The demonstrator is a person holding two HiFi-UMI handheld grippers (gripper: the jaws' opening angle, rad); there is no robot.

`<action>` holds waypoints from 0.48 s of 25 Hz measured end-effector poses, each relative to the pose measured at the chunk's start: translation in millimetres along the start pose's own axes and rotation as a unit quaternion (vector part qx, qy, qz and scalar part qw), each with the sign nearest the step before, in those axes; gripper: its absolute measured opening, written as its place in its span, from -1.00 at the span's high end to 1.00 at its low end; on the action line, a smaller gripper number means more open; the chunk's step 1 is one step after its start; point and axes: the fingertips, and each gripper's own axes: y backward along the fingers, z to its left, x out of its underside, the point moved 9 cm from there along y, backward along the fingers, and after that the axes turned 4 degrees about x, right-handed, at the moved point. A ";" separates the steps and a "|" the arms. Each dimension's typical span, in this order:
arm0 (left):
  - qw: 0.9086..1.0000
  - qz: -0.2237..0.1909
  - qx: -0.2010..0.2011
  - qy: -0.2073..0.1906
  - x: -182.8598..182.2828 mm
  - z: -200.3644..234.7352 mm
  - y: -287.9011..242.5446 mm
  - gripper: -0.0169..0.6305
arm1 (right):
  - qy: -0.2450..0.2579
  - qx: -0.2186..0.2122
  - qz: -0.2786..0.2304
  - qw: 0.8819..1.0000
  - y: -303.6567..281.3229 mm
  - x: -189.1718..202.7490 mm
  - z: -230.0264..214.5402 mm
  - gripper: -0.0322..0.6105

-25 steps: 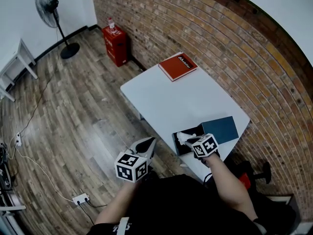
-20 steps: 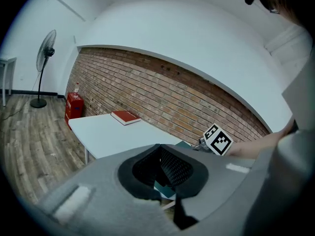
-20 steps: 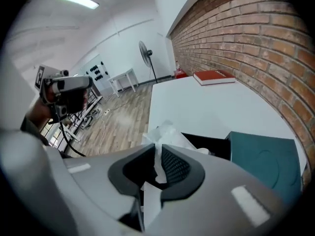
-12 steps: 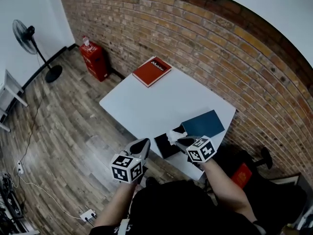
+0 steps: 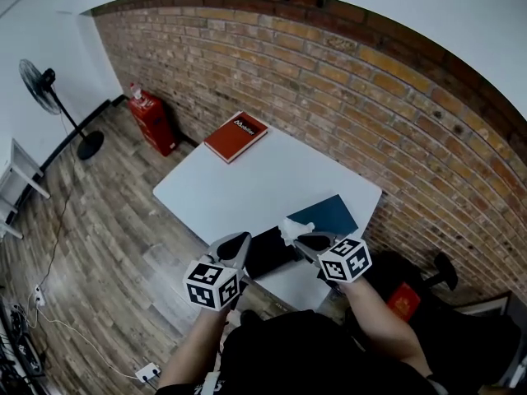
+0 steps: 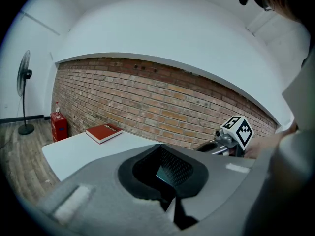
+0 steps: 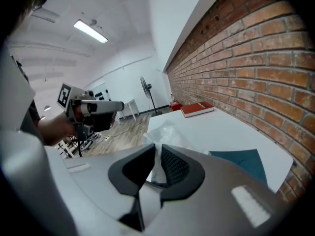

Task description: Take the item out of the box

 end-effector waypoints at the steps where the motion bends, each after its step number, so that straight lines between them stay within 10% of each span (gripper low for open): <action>1: 1.000 -0.002 0.000 -0.003 -2.9 -5.7 -6.2 0.93 | 0.001 0.000 -0.010 1.000 9.4 -2.3 -4.1 0.78; 12: 0.999 -0.020 0.006 -0.047 -45.0 -48.1 -42.0 0.93 | -0.007 0.020 -0.109 0.994 93.3 -14.1 -43.0 0.78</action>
